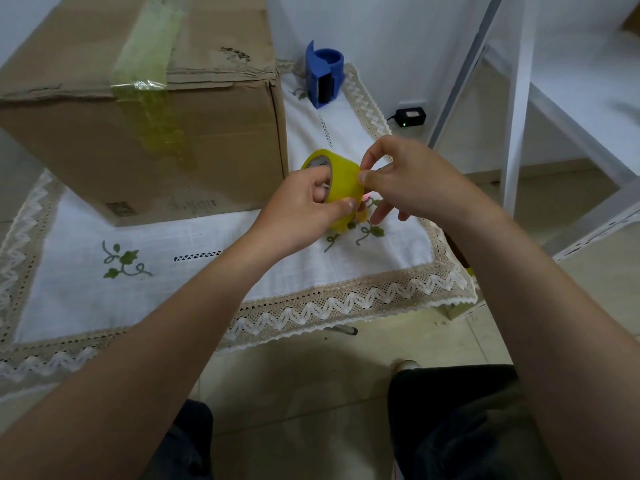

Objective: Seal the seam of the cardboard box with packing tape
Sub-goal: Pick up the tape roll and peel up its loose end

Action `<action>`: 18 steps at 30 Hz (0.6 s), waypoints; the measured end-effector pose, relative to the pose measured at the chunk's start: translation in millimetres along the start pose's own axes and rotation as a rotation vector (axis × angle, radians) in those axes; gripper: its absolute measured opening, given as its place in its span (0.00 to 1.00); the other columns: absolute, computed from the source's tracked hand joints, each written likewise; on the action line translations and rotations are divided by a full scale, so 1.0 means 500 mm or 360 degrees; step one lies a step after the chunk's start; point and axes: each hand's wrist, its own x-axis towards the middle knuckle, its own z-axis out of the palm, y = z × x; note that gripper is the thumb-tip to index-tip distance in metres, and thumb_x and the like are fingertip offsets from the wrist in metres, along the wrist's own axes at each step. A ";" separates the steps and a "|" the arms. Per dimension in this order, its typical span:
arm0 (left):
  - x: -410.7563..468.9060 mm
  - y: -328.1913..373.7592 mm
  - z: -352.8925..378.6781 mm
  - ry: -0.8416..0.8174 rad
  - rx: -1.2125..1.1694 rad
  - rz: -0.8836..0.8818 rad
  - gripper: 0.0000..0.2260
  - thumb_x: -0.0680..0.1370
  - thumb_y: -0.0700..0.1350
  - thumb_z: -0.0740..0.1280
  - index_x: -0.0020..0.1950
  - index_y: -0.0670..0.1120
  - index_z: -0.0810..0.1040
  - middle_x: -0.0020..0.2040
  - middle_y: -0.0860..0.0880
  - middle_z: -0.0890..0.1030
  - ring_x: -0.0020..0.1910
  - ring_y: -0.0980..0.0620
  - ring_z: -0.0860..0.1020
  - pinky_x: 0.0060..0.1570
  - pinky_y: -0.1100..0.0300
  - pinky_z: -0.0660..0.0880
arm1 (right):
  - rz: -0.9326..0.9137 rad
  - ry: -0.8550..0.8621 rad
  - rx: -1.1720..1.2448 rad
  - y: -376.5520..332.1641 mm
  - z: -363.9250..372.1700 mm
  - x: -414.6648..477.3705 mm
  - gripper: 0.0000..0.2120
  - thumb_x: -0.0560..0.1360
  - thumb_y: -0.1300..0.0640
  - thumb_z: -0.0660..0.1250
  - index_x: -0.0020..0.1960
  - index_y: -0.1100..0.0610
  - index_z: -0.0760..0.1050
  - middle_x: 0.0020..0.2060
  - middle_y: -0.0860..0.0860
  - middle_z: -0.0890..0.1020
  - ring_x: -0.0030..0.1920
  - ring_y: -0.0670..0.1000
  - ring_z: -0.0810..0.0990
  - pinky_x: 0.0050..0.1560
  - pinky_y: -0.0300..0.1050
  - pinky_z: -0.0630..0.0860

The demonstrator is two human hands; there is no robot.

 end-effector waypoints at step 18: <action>-0.009 0.011 0.005 -0.0034 0.0016 0.0045 0.20 0.69 0.55 0.74 0.55 0.45 0.82 0.46 0.31 0.85 0.48 0.28 0.82 0.51 0.30 0.79 | 0.0063 -0.0103 0.0045 0.003 -0.011 0.000 0.04 0.84 0.56 0.66 0.56 0.55 0.76 0.46 0.53 0.88 0.38 0.53 0.89 0.31 0.44 0.80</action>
